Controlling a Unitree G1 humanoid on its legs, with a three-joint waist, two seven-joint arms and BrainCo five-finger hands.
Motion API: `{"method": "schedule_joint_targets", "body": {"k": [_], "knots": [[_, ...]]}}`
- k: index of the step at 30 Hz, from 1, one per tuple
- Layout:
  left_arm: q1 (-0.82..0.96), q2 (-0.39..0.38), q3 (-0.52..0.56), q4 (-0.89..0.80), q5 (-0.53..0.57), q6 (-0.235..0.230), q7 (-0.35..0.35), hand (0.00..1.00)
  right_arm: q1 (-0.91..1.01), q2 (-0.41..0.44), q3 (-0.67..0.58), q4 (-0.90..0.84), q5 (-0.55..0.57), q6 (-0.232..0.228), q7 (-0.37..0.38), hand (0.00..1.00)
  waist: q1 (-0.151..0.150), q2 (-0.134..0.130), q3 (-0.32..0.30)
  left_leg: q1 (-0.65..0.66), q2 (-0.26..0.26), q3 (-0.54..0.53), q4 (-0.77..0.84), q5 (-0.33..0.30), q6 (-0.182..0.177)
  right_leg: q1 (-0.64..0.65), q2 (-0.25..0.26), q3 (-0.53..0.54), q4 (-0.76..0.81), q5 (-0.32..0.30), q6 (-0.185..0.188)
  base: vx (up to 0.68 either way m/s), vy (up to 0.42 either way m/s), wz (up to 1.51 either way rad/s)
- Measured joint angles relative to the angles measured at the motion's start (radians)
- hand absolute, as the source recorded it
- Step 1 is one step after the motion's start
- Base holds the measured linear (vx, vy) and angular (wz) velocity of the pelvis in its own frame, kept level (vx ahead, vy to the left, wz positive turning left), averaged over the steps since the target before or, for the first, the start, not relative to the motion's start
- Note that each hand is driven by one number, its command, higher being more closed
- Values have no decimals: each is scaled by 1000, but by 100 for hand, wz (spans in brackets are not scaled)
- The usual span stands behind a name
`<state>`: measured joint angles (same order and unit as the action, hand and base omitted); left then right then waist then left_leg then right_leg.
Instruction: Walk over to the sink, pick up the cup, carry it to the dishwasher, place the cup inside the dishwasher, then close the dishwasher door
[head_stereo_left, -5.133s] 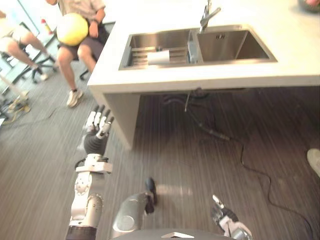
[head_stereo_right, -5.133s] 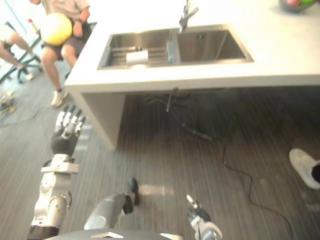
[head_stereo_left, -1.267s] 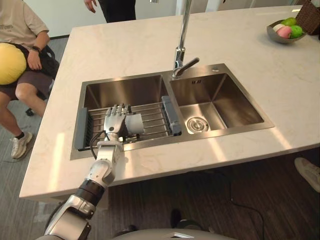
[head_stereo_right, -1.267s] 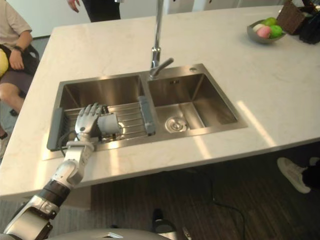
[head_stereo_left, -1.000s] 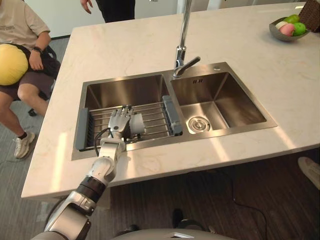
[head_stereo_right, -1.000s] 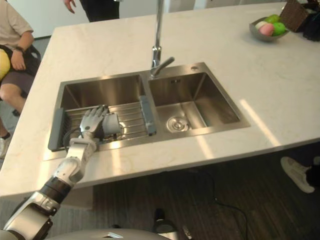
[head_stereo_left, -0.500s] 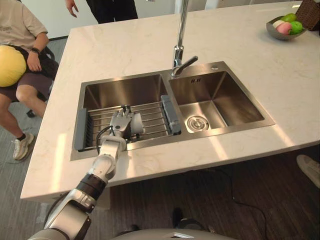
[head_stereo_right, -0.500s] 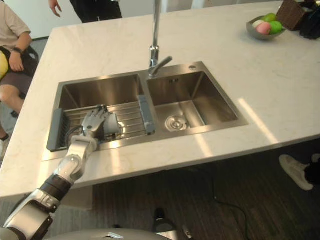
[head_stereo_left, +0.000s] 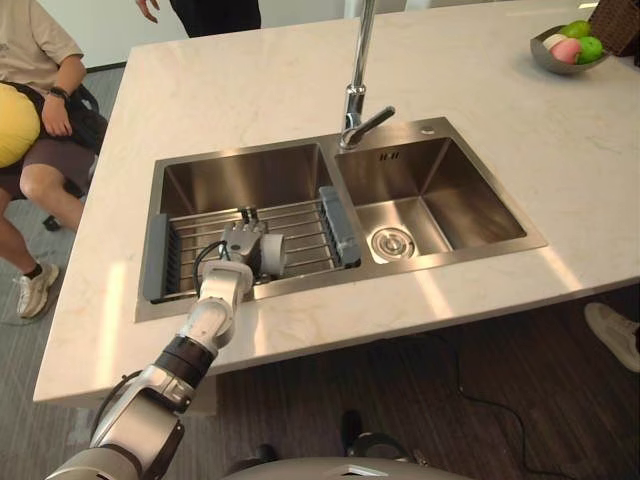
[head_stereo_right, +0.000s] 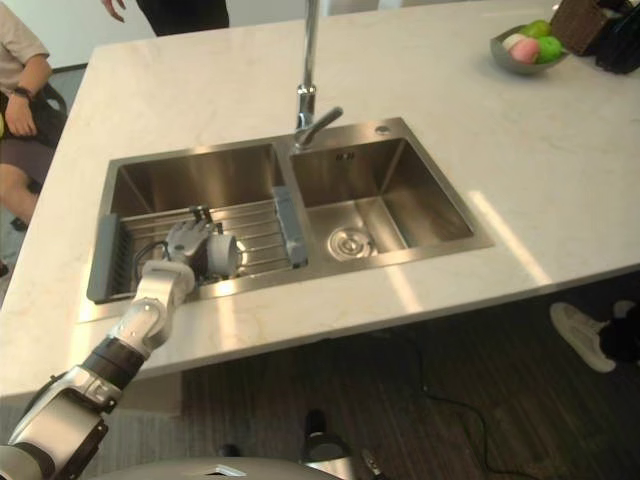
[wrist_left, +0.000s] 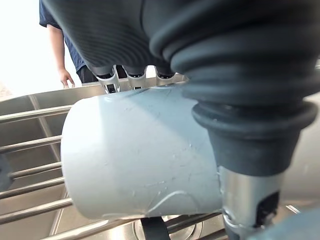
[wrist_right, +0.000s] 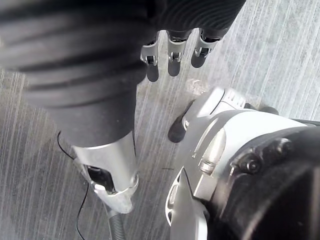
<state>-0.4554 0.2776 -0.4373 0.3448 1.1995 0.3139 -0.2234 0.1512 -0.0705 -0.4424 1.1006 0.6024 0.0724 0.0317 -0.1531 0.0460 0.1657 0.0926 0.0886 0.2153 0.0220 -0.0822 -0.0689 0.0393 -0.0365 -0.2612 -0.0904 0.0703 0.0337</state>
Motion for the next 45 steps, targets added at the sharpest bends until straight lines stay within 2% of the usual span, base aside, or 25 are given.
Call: {"method": "schedule_joint_targets", "body": {"k": [4,6,12,16,19,21,22,24,25,28,33,35,39,41,45], "knots": [[-1,3,1,-1,2,-2,-2,100,-1,-1,3,9,2,0,-1,0,1,0,2,-1,0,0,1,-1,-1,0,0,1,0,2,-3,0,0,0],[-4,14,1,-1,2,-16,-2,100,-3,-2,8,9,2,1,0,0,-1,-1,7,-2,0,0,6,-7,-10,0,0,2,0,2,-2,0,0,0],[-8,39,2,0,3,-64,17,100,-4,-9,13,10,2,0,3,0,-1,4,17,-3,0,-1,9,-11,-9,0,0,3,0,0,0,0,0,0],[-17,68,-27,0,83,-209,96,100,-4,-18,40,13,2,-4,5,0,-4,6,17,-6,-2,-10,7,-13,-8,1,-2,0,0,2,-2,0,0,5],[-34,83,-75,-5,87,-273,202,100,-4,-21,40,13,2,-10,12,0,-10,20,23,-6,-7,-22,4,-13,-6,3,-5,-8,0,1,-1,7,4,6],[-40,90,-87,-25,40,-278,268,100,-4,-25,38,14,2,-19,13,0,-15,30,29,-6,-8,-27,1,-12,-3,5,-8,-20,0,-1,2,30,17,8],[-38,95,-91,-37,-1,-277,297,100,-4,-26,38,14,2,-23,13,0,-16,35,33,-6,-9,-29,-1,-12,-2,5,-8,-22,0,-2,3,44,21,9],[-21,113,-107,-79,-128,-273,402,100,-5,-30,38,14,2,-21,12,0,-19,46,40,-6,-9,-38,-6,-7,5,8,-8,-31,0,-6,7,48,15,12],[-18,115,-110,-90,-151,-273,427,100,-5,-30,38,14,2,-20,11,0,-19,49,43,-6,-9,-44,-6,-7,6,11,-8,-37,0,-7,8,44,8,25],[-2,128,-99,-144,-242,-277,544,100,-5,-30,36,16,1,-3,8,0,-17,36,63,-10,-9,-73,-8,-2,8,25,-9,-73,1,-10,11,41,8,26],[46,157,59,-241,-336,-265,715,100,-5,-31,-7,19,4,16,7,0,3,37,64,-14,-18,-98,-7,3,15,33,-13,-119,7,-10,11,24,20,15],[47,159,169,-263,-408,-252,808,100,-5,-34,-58,20,19,19,10,0,20,39,64,-23,-29,-116,-7,13,20,34,-22,-138,7,-10,10,-39,27,21],[77,175,317,-260,-508,-249,948,100,-6,-38,-101,16,13,20,18,0,51,39,63,-25,-38,-139,-5,22,28,47,-31,-164,1,-10,10,-69,26,20],[116,175,438,-253,-534,-262,1042,100,-6,-38,-121,14,-40,22,34,0,83,39,63,-25,-38,-143,-1,27,28,52,-31,-168,1,-6,5,-86,15,9],[173,172,600,-212,-593,-323,1148,100,-1,-34,-121,8,-120,45,59,0,109,42,57,-55,-36,-188,24,36,24,66,-34,-210,1,-8,-2,-90,-4,37]]}}
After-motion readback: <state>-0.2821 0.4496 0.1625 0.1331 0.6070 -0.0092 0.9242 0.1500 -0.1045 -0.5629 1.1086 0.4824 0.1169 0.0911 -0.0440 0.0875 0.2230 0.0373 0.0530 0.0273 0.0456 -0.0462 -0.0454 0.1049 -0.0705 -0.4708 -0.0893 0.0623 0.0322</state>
